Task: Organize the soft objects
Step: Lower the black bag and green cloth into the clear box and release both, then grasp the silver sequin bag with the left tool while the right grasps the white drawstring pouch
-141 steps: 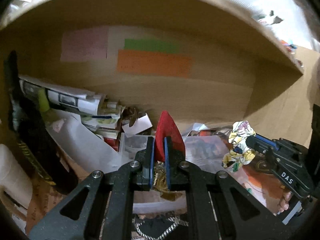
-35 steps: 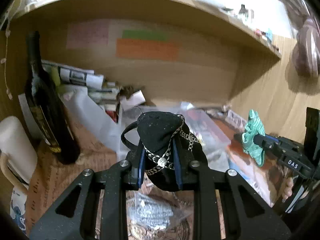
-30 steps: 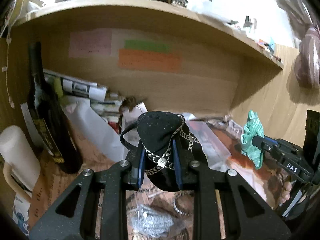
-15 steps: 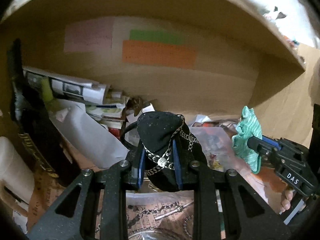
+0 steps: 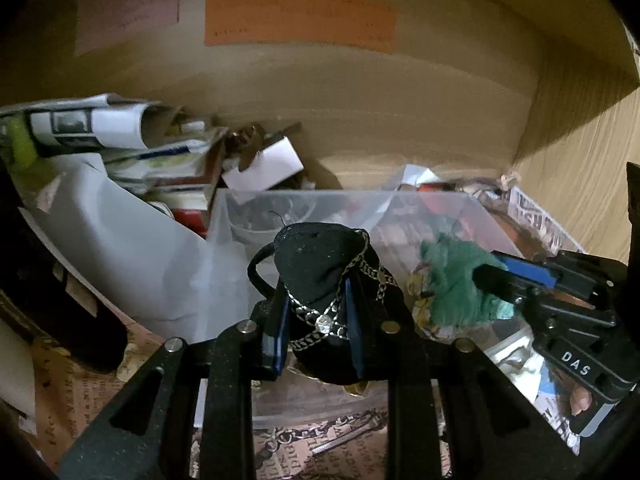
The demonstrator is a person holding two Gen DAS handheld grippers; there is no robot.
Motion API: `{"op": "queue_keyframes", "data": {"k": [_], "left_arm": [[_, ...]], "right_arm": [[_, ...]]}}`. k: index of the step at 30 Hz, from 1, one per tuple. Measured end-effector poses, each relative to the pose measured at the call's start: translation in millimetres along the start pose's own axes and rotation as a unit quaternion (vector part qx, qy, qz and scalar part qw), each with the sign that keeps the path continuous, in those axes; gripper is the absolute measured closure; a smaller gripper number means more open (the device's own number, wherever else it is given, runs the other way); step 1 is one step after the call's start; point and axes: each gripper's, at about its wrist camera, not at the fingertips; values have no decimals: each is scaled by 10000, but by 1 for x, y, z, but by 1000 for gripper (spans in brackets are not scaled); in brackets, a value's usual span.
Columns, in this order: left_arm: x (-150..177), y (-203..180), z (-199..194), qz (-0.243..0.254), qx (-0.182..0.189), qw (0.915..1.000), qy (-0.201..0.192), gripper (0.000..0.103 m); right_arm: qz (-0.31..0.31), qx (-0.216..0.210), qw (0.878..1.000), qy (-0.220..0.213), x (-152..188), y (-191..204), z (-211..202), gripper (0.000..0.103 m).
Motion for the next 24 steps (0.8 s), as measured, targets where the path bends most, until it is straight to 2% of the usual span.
{"op": "queue_keyframes", "data": {"k": [4, 10, 12, 17, 22, 24], "left_arm": [[-1, -2, 8, 22, 11, 9999, 135, 76], [-1, -2, 6, 34, -3, 9999, 149, 58], [0, -1, -3, 25, -26, 10000, 45, 47], [1, 3, -36, 60, -133, 9994, -307, 35], [7, 8, -73, 53, -175, 9980, -599, 24], [12, 9, -86, 59, -201, 9973, -706, 15]], "right_arm": [[-87, -9, 9999, 139, 2, 4, 6, 89], [-111, -19, 9999, 76, 1, 6, 0, 87], [-86, -22, 10000, -31, 0, 7, -6, 84], [-68, 21, 9991, -419, -3, 10, -33, 66], [-91, 93, 9965, -825, 0, 16, -64, 54], [-82, 124, 9954, -944, 4, 18, -75, 49]]}}
Point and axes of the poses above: each gripper's, at about its wrist camera, not at the fingertips, and z roughly the way its jaws point, y to its left, x to its underside, and after that the axes turned 5 degrees about -x, right-handed
